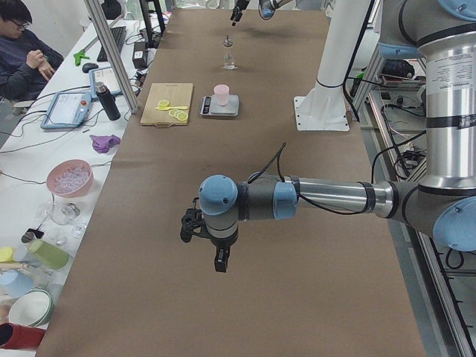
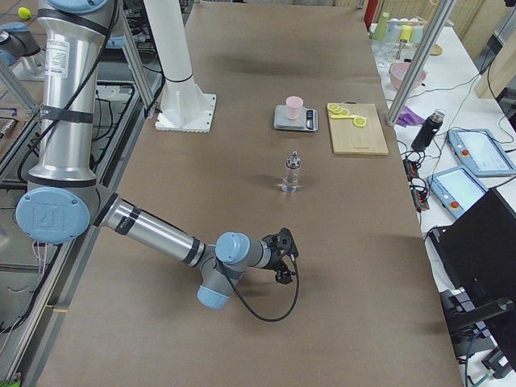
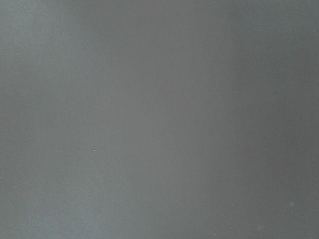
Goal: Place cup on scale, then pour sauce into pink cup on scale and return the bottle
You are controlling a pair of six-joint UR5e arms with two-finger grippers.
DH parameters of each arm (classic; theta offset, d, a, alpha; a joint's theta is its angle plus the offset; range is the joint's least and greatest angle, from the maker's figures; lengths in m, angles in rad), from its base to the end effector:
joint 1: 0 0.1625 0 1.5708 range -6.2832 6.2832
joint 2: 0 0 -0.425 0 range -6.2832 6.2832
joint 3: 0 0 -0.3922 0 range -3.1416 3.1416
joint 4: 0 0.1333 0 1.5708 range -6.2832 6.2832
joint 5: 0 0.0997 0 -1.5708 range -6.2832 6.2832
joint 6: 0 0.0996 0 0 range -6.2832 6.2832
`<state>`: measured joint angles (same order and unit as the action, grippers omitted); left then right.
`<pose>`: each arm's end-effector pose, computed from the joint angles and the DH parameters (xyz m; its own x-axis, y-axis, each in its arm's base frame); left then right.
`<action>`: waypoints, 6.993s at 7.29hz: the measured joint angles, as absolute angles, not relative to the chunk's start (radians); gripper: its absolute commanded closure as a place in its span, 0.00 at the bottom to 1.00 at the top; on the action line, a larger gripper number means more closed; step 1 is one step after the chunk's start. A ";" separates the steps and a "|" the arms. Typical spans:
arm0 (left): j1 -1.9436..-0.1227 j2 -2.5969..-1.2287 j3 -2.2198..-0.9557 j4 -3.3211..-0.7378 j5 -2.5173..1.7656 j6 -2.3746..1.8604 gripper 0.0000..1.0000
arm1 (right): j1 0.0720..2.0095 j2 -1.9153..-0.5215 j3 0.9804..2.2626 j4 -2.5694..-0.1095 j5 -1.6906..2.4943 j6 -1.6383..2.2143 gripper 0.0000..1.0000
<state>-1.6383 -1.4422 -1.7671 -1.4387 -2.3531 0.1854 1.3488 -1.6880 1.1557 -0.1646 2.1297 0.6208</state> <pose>-0.0921 -0.4265 0.6344 0.7050 0.0920 -0.7033 -0.0637 0.9958 0.0664 -0.0133 -0.4245 0.7614 0.6821 -0.1103 0.7229 -0.3140 0.8486 0.4258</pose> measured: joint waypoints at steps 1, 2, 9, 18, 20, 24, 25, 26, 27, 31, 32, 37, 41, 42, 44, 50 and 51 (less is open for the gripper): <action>-1.638 -1.441 -1.767 -1.439 -2.353 0.186 0.02 | 1.399 -1.669 1.170 -0.269 2.147 0.624 0.00; -1.638 -1.441 -1.767 -1.439 -2.353 0.186 0.02 | 1.443 -1.650 1.201 -0.380 2.184 0.616 0.00; -1.638 -1.442 -1.766 -1.441 -2.353 0.188 0.02 | 1.556 -1.612 1.783 -1.618 2.265 0.144 0.00; -1.637 -1.441 -1.765 -1.440 -2.353 0.189 0.02 | 1.559 -1.681 1.747 -1.696 2.259 0.087 0.00; -1.637 -1.442 -1.766 -1.441 -2.353 0.189 0.02 | 1.560 -1.687 1.748 -1.680 2.237 0.086 0.00; -1.637 -1.443 -1.771 -1.441 -2.354 0.190 0.02 | 1.556 -1.696 1.793 -1.677 2.226 0.061 0.00; -1.637 -1.443 -1.771 -1.440 -2.357 0.190 0.02 | 1.555 -1.696 1.798 -1.677 2.235 0.041 0.00; -1.637 -1.443 -1.770 -1.440 -2.358 0.190 0.02 | 1.554 -1.697 1.800 -1.678 2.251 0.031 0.00; -1.637 -1.443 -1.770 -1.440 -2.359 0.190 0.02 | 1.553 -1.698 1.800 -1.678 2.266 0.027 0.00; -1.637 -1.442 -1.768 -1.437 -2.361 0.190 0.02 | 1.554 -1.698 1.801 -1.678 2.278 0.025 0.00; -1.636 -1.442 -1.766 -1.436 -2.361 0.190 0.02 | 1.553 -1.699 1.802 -1.678 2.278 0.025 0.00; -1.637 -1.451 -1.760 -1.438 -2.361 0.185 0.02 | 1.554 -1.700 1.801 -1.679 2.278 0.025 0.00; -1.635 -1.456 -1.740 -1.440 -2.360 0.190 0.02 | 1.554 -1.700 1.802 -1.678 2.277 0.025 0.00; -1.635 -1.456 -1.740 -1.440 -2.360 0.191 0.02 | 1.554 -1.701 1.803 -1.677 2.277 0.025 0.00; -1.635 -1.456 -1.740 -1.440 -2.361 0.192 0.02 | 1.554 -1.705 1.805 -1.676 2.278 0.025 0.00; -1.635 -1.456 -1.740 -1.439 -2.361 0.192 0.02 | 1.554 -1.708 1.816 -1.677 2.278 0.025 0.00; -1.635 -1.456 -1.740 -1.439 -2.362 0.192 0.02 | 1.554 -1.710 1.820 -1.677 2.278 0.025 0.00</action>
<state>-1.6347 -1.4557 -1.7395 -1.4389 -2.3618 0.1917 1.5539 -1.7100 1.8199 -1.6766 2.2779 0.0246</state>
